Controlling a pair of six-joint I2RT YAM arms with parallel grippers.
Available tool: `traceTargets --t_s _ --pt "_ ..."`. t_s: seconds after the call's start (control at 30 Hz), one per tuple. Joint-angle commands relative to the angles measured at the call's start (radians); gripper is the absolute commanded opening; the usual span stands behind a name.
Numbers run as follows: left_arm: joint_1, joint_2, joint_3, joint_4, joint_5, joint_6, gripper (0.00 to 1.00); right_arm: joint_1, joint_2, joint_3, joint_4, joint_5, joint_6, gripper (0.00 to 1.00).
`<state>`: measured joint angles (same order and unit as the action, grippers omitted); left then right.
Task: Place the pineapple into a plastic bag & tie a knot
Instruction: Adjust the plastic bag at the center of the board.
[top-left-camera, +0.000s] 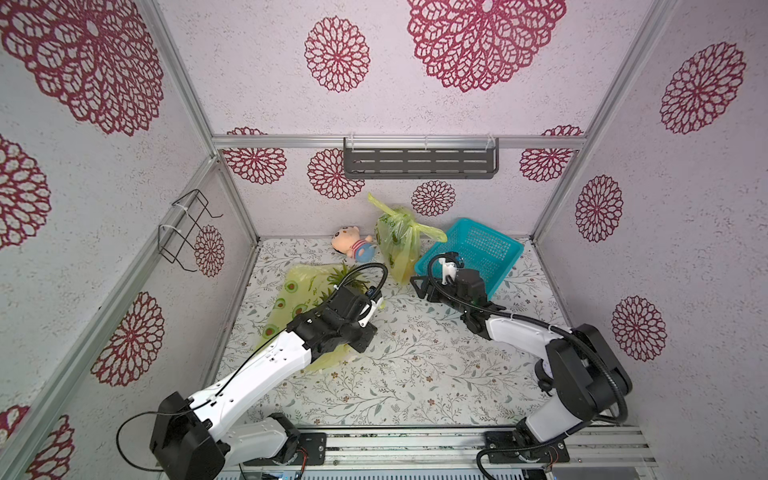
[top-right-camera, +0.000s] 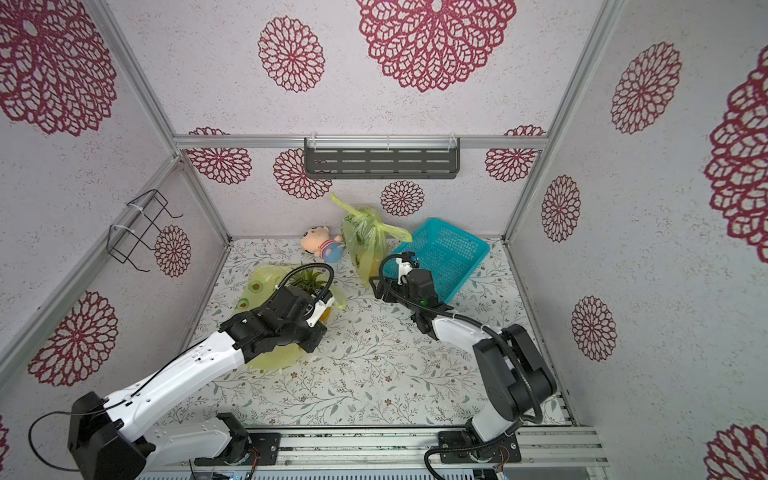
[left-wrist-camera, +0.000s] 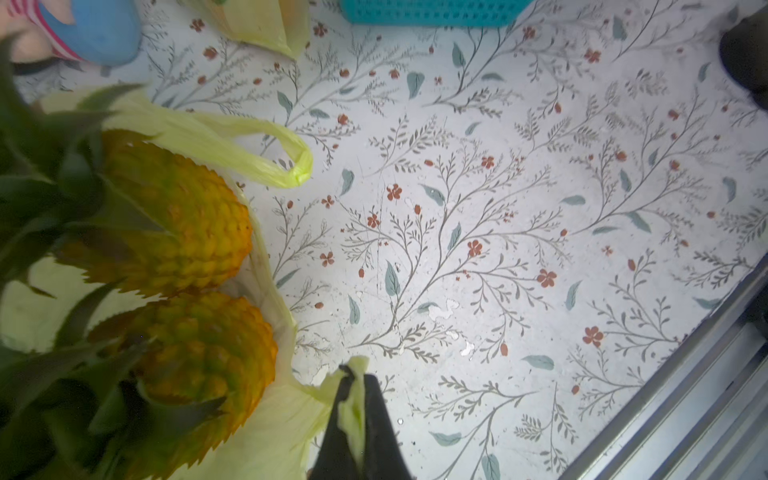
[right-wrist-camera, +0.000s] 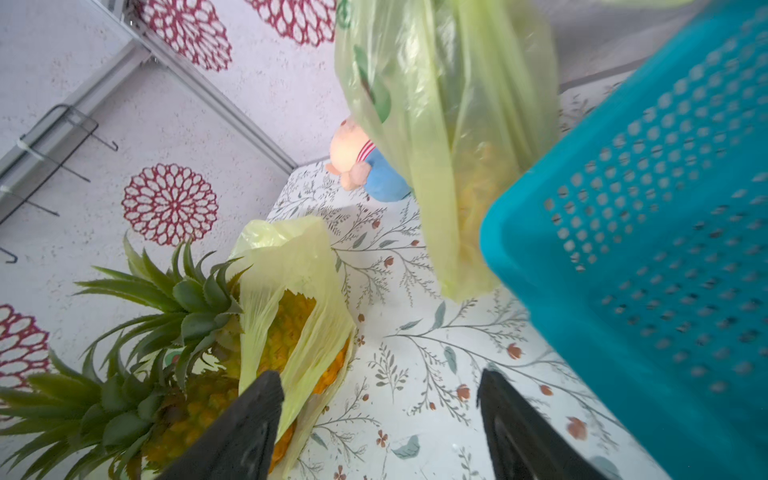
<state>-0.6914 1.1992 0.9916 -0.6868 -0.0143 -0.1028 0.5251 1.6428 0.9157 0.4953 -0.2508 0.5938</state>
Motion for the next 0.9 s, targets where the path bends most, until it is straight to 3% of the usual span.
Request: traceTargets --t_s 0.0,0.17,0.53,0.7,0.87 --pt "0.010 -0.015 -0.020 0.064 0.020 -0.014 0.00 0.040 0.073 0.111 -0.050 -0.127 -0.028 0.77" --pt "0.014 0.004 -0.007 0.039 0.013 -0.016 0.00 0.090 0.174 0.211 -0.082 -0.220 -0.028 0.78" --pt "0.020 0.003 -0.004 0.038 0.011 -0.008 0.00 0.143 0.268 0.323 -0.230 -0.232 -0.088 0.76" --pt "0.022 -0.004 -0.008 0.038 0.010 -0.010 0.00 0.150 0.306 0.373 -0.264 -0.227 -0.091 0.65" --pt "0.023 -0.016 -0.010 0.035 0.002 -0.011 0.00 0.149 0.326 0.427 -0.295 -0.241 -0.093 0.44"
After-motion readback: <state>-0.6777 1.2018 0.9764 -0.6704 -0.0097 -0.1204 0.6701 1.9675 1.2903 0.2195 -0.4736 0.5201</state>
